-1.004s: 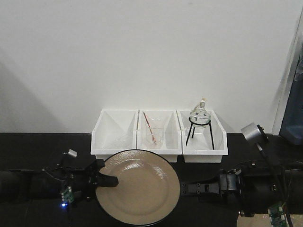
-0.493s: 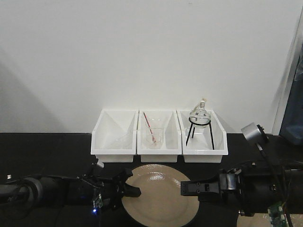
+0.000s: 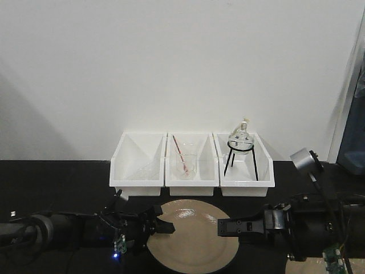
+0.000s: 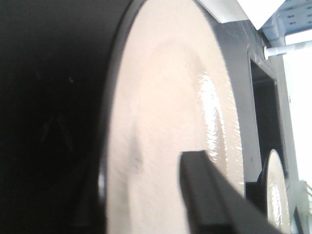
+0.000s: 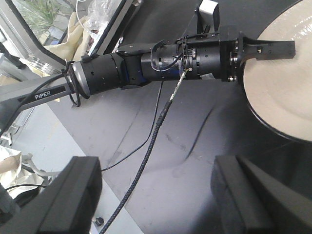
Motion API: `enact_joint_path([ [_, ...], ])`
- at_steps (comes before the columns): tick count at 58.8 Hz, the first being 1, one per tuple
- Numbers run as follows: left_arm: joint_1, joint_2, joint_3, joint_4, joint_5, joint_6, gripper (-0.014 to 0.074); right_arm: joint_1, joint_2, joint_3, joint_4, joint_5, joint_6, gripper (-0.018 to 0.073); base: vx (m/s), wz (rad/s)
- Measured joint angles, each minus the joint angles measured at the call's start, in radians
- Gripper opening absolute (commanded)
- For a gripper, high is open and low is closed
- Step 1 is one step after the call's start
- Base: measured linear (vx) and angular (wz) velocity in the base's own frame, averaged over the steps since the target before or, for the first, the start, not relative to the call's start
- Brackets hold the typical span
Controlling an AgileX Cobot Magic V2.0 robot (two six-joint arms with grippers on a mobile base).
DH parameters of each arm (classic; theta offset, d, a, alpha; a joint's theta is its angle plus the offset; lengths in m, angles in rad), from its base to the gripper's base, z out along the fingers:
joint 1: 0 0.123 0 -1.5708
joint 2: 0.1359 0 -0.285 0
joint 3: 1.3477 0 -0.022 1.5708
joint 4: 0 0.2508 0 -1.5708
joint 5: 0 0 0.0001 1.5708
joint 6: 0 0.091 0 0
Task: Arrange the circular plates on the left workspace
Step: 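Carry the plate with the left gripper to the spot before the bins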
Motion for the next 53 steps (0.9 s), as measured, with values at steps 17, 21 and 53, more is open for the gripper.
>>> enact_joint_path([
  [17, 0.072, 0.000, -0.002, 0.077, 0.065, 0.015, 0.0577, 0.000, 0.000, 0.000, -0.008, 0.001, 0.000, 0.0520, 0.00, 0.00],
  [21, 0.103, 0.000, -0.006, 0.117, 0.103, 0.004, 0.0577, 0.000, 0.000, 0.000, -0.008, 0.002, 0.000, 0.0520, 0.00, 0.00],
  [53, 0.313, -0.072, -0.007, 0.501, 0.302, -0.266, 0.0046, 0.000, 0.000, 0.000, -0.011, 0.005, 0.000, 0.0519, 0.00, 0.00],
])
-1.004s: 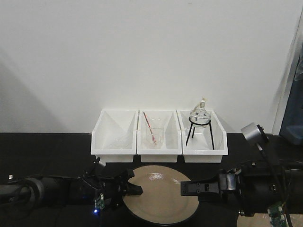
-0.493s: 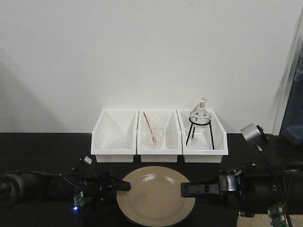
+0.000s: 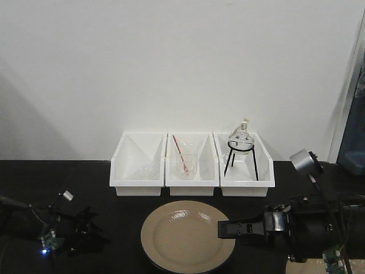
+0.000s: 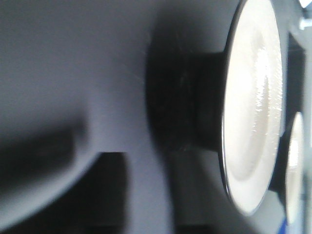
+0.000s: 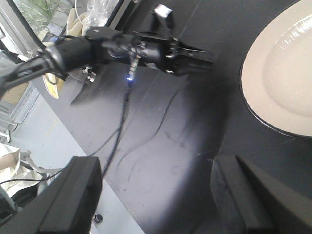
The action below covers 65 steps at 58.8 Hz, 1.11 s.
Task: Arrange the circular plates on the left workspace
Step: 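Carry the plate with the left gripper to the spot before the bins, then grip the rim of the other tan plate with the right gripper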
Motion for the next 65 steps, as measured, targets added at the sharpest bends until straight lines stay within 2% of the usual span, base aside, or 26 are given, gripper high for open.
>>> enact_joint_path([
  [2, 0.008, -0.022, 0.000, 0.019, 0.004, -0.001, -0.0010, 0.000, 0.000, 0.000, 0.000, 0.000, 0.000, 0.0519, 0.00, 0.00],
  [13, 0.027, -0.163, 0.000, 0.095, 0.035, 0.012, -0.0004, -0.002, 0.000, -0.009, -0.003, -0.022, 0.008, 0.0519, 0.00, 0.00],
  [19, 0.027, -0.241, 0.000, 0.165, 0.076, 0.019, -0.0003, -0.040, 0.000, -0.037, -0.006, -0.022, 0.046, 0.0519, 0.00, 0.00],
  [25, 0.027, -0.320, 0.007, 0.221, 0.123, 0.020, -0.0001, -0.137, 0.000, -0.087, -0.046, -0.018, 0.109, 0.0519, 0.00, 0.01],
  [37, 0.005, -0.530, 0.150, 0.215, 0.094, 0.035, -0.0001, -0.419, 0.001, -0.150, -0.291, 0.001, 0.279, 0.0519, 0.00, 0.00],
  [46, -0.039, -0.695, 0.315, 0.212, 0.080, 0.081, -0.0001, -0.610, 0.018, -0.148, -0.419, 0.050, 0.330, 0.0519, 0.00, 0.00],
  [53, -0.055, -0.814, 0.453, 0.211, 0.078, 0.099, -0.0001, -0.667, 0.039, -0.122, -0.435, 0.015, 0.334, 0.0519, 0.00, 0.00],
  [65, -0.059, -1.028, 0.679, 0.213, 0.060, 0.102, -0.0001, -0.680, 0.143, -0.108, -0.494, -0.046, 0.343, 0.0519, 0.00, 0.00],
])
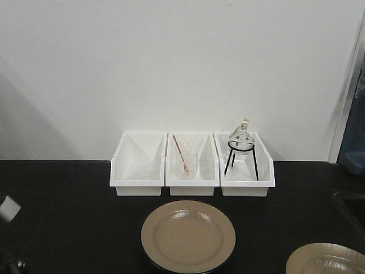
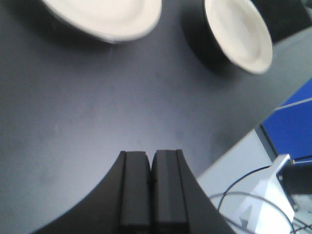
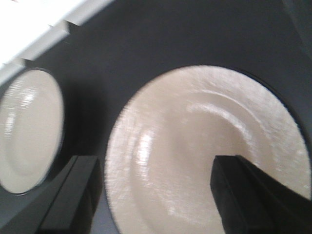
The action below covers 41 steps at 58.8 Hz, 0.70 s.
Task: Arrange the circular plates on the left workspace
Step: 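Grip the rim of the other tan plate with the right gripper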
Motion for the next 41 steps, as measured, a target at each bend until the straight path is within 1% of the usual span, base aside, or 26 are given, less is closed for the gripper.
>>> enact_joint_path([
  [5, 0.000, -0.105, 0.072, 0.000, -0.006, 0.000, -0.0001, -0.003, 0.042, 0.002, -0.010, -0.033, 0.001, 0.0519, 0.00, 0.00],
  [13, -0.002, -0.250, 0.125, 0.001, -0.007, -0.019, -0.0001, -0.003, 0.080, 0.003, -0.022, -0.110, -0.013, 0.0519, 0.00, 0.00],
  [18, -0.002, -0.329, 0.130, 0.001, -0.009, -0.035, -0.0001, -0.006, 0.119, 0.003, -0.032, -0.146, -0.015, 0.0519, 0.00, 0.00],
  [25, -0.002, -0.412, 0.130, 0.000, -0.001, -0.038, -0.0001, -0.007, 0.180, 0.003, -0.046, -0.155, -0.029, 0.0519, 0.00, 0.00],
  [34, -0.002, -0.494, 0.130, 0.000, 0.039, -0.038, -0.0001, -0.007, 0.226, 0.003, -0.049, -0.166, -0.078, 0.0519, 0.00, 0.00],
  [41, -0.002, -0.549, 0.130, 0.000, 0.048, -0.038, -0.0001, -0.007, 0.243, 0.002, -0.052, -0.183, -0.117, 0.0519, 0.00, 0.00],
])
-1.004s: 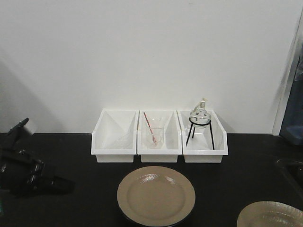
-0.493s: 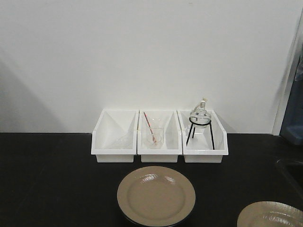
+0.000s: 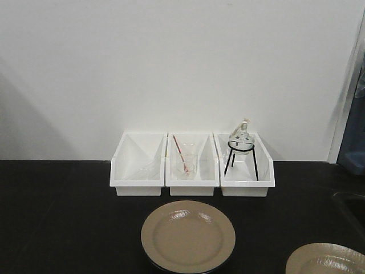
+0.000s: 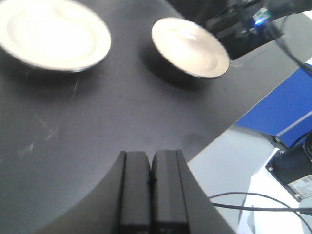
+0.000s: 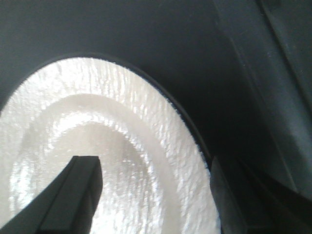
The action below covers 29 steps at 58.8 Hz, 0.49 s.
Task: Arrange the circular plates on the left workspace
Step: 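Grip the rim of the other tan plate with the right gripper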
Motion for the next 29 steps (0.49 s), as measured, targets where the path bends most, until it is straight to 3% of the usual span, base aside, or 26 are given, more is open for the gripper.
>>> enact_joint_path([
  [17, 0.000, -0.090, 0.000, 0.000, -0.013, 0.000, -0.0001, 0.000, 0.064, 0.000, -0.005, -0.006, -0.052, 0.0512, 0.00, 0.00],
  [29, 0.000, -0.093, 0.000, 0.001, -0.020, 0.000, -0.0001, 0.000, 0.141, -0.004, 0.026, 0.097, -0.150, 0.0435, 0.00, 0.00],
])
